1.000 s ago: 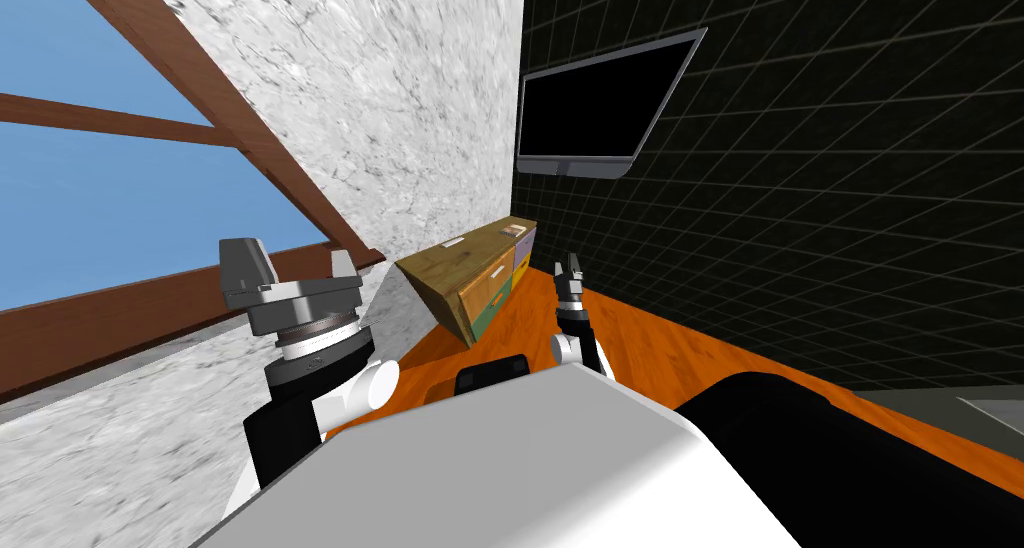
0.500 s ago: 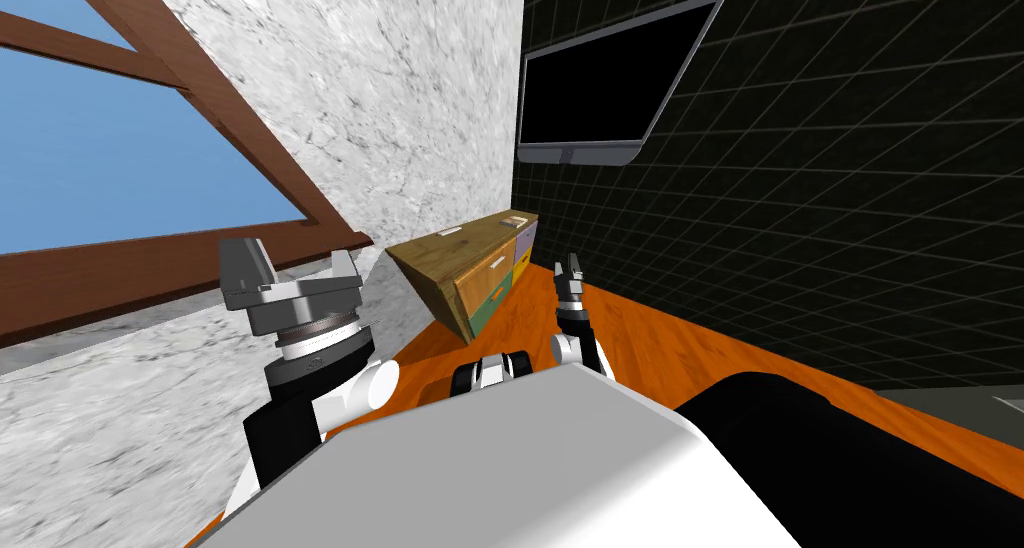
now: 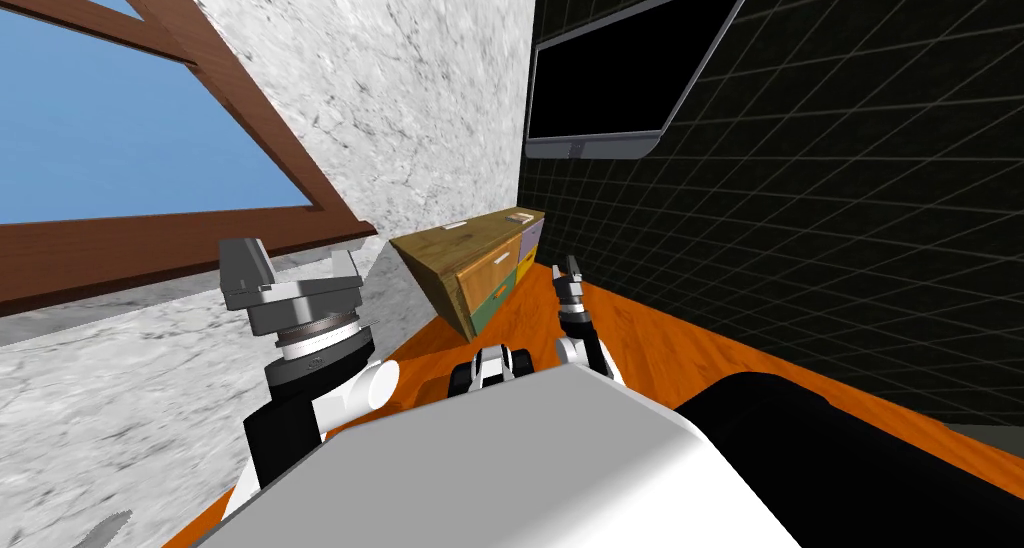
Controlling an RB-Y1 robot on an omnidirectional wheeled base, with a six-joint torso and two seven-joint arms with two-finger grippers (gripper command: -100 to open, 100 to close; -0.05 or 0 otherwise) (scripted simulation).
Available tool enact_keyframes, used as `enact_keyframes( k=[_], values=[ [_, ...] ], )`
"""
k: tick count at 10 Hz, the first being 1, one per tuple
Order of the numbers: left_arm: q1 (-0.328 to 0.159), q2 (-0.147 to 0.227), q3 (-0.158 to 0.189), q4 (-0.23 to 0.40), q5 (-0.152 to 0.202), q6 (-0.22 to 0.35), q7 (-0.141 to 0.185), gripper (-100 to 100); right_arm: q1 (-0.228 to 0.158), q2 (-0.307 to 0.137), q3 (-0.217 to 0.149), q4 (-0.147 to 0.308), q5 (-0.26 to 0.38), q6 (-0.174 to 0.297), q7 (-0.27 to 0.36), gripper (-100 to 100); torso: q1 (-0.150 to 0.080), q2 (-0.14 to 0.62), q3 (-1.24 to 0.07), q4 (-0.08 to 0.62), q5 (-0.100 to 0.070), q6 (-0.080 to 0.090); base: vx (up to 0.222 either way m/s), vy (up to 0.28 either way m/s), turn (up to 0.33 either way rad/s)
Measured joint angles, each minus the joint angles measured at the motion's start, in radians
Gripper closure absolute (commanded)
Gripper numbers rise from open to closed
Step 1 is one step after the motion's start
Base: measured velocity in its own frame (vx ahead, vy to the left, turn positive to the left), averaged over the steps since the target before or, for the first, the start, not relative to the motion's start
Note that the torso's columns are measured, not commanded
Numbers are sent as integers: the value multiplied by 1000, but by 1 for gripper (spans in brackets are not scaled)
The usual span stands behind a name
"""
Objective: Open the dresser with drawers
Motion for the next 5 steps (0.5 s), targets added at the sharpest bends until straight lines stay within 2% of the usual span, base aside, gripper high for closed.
enact_keyframes(
  k=[2, 5],
  values=[
    [0, 0, 0, 0, 0, 0, 0, 0, 11, -50, 2, 15, -41, -11, -58, -100, 0, 0, 0, 0, 0, 0, 53, -24, 247],
    [0, 0, 0, 0, 0, 0, 0, 0, 33, -86, 11, 32, -95, -31, -137, -100, 1, 2, 1, 1, 0, 0, 32, -19, 108]
  ],
)
